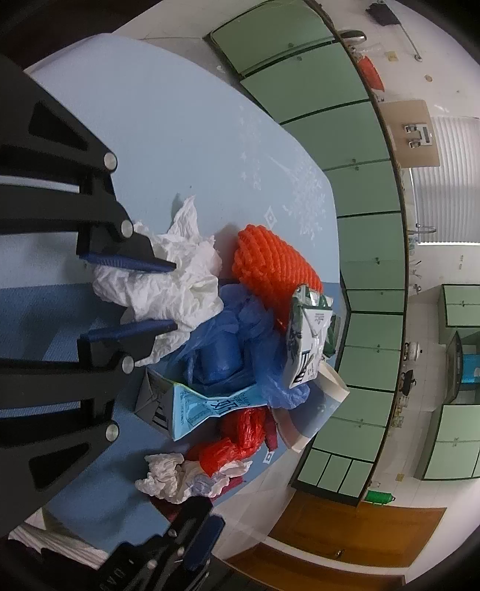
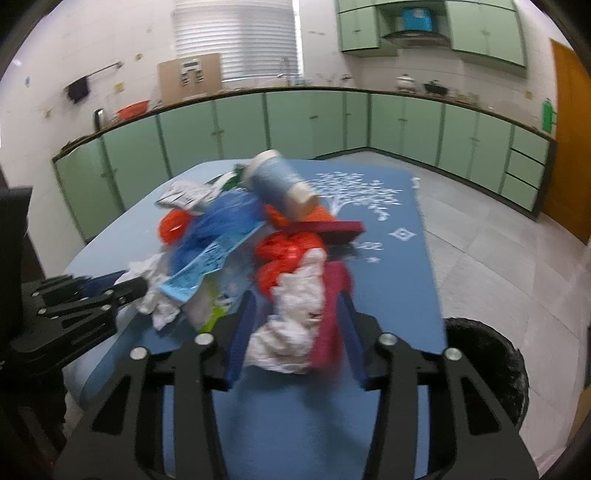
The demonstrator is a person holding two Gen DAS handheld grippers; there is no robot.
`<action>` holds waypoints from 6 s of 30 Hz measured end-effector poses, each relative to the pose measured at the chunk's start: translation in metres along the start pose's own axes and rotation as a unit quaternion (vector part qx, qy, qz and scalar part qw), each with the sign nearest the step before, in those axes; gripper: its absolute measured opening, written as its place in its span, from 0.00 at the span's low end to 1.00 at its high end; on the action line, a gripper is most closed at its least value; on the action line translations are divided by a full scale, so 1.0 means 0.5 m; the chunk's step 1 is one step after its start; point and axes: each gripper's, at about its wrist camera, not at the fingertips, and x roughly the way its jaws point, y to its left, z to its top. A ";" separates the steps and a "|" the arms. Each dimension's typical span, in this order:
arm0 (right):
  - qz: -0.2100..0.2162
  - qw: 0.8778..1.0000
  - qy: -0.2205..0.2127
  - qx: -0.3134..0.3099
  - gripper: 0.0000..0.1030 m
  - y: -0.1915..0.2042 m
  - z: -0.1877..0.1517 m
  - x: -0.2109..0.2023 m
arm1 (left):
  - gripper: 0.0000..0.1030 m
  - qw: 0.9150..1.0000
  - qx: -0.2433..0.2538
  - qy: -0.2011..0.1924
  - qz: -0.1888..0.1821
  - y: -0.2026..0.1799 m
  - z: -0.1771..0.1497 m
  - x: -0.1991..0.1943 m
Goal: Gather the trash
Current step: 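Grasp white tissue with left tool while right tool grasps another white tissue, then carry both tissues to the bin and open both tools over it, then move both tools back over the trash pile on the table, then grasp red sponge with right tool while left tool grasps green snack wrapper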
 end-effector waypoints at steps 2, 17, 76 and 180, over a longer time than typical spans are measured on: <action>-0.006 1.000 0.007 -0.009 0.37 0.008 0.001 0.011 | 0.19 1.000 0.003 -0.001 0.000 -0.002 -0.003 0.000; 0.031 0.999 -0.024 -0.012 0.06 0.005 0.019 -0.020 | 0.08 0.999 -0.003 -0.043 0.006 -0.003 0.024 -0.052; -0.207 0.959 -0.036 0.191 0.09 -0.534 -0.135 -0.108 | 0.19 0.932 0.188 -0.028 -0.309 -0.608 0.121 0.100; -0.030 0.995 -0.075 0.063 0.11 -0.090 0.061 0.036 | 0.71 0.991 0.036 -0.124 0.023 -0.083 0.137 0.028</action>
